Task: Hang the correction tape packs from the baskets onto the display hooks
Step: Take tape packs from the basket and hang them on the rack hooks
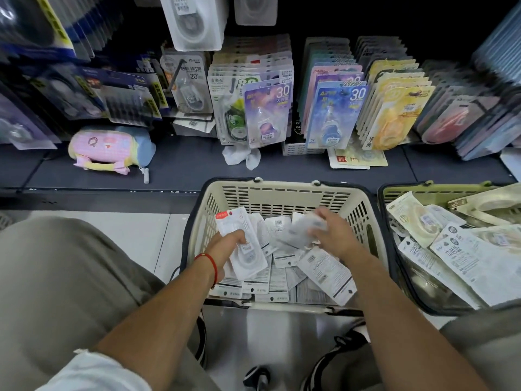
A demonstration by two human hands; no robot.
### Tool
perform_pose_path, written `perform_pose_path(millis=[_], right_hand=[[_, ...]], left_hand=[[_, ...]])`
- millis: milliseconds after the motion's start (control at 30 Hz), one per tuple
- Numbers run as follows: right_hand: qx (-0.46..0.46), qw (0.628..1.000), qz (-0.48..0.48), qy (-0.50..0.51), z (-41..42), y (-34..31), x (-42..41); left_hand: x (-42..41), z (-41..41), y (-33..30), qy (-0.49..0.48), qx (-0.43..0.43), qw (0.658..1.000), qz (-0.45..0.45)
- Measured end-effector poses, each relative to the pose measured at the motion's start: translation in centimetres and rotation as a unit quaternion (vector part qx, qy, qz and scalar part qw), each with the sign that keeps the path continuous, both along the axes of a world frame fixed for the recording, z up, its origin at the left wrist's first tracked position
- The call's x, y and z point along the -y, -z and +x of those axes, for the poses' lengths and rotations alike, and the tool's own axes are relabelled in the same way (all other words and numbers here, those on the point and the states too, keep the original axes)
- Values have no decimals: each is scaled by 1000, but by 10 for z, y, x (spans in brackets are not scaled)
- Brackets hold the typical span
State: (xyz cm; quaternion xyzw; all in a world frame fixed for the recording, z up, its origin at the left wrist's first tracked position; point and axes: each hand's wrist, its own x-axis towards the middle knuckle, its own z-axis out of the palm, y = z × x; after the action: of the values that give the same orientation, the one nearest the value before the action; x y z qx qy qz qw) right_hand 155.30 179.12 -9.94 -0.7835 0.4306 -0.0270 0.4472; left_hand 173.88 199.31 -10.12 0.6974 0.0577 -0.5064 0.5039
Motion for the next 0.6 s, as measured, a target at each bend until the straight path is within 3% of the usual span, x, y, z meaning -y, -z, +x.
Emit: perform_pose_path(millis=[100,267,367,433,500,533,600], right_hand=[[119,991,-60,26,10,-28,-9],[135,983,44,-114,17,-28,-51],[164,970,137,-120,20,-25,-59],[150,974,146,-82,20,-20,-52],[58,995,66,-47,7,-4,-38],[-45,997,17,-58,-3,6,-31],[-273,952,-51,-127,-30,28,-30]], left_hand=[[10,-8,-5,-17,-93,995,-31],[29,-12,-14,-61,-221,957,-178],[30,-17,-13,-34,-161,974,-154],[26,-19,-9,-36,-105,987,-118],[22,-18,-8,-45,-95,989,-105],[20,-17,-9,-48,-96,989,-103],[18,-15,-12,-42,-79,991,-98]])
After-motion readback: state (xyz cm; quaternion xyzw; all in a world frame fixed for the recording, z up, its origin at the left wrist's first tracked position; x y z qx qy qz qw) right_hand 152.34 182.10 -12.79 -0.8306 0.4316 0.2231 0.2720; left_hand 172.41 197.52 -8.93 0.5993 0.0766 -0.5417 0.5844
